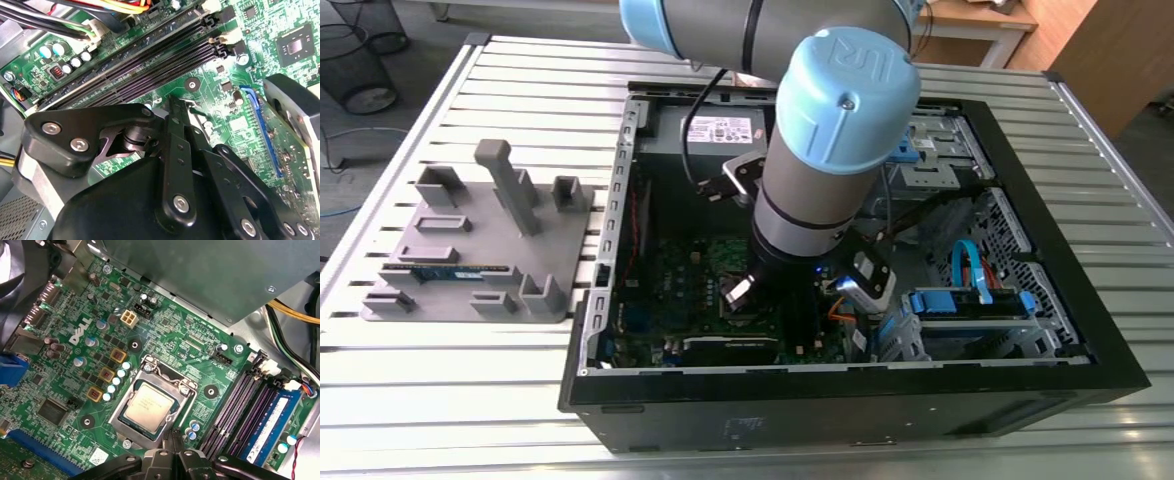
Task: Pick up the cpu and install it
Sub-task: 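Install the first cpu locking lever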
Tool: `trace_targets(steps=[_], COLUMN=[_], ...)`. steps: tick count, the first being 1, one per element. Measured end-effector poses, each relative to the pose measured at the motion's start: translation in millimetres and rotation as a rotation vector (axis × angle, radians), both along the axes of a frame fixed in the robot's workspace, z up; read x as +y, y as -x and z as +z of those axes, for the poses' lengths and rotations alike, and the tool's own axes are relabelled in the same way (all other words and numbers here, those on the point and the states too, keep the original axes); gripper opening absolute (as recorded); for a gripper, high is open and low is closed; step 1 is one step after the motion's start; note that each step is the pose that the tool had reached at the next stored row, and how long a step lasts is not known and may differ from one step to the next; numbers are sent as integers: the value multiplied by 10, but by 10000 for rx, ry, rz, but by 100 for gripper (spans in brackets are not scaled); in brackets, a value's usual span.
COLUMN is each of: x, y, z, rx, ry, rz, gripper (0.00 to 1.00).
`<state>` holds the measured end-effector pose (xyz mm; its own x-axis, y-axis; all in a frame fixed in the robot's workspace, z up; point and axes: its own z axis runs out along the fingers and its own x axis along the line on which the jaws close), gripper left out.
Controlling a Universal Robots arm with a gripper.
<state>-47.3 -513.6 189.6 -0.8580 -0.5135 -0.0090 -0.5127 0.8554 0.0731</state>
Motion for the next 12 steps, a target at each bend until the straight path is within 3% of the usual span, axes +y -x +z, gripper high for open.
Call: trace_targets(steps=[12], x=[1], y=[-28], z=[-14], rx=[-7], ry=[-1], rz=[2], gripper=[11])
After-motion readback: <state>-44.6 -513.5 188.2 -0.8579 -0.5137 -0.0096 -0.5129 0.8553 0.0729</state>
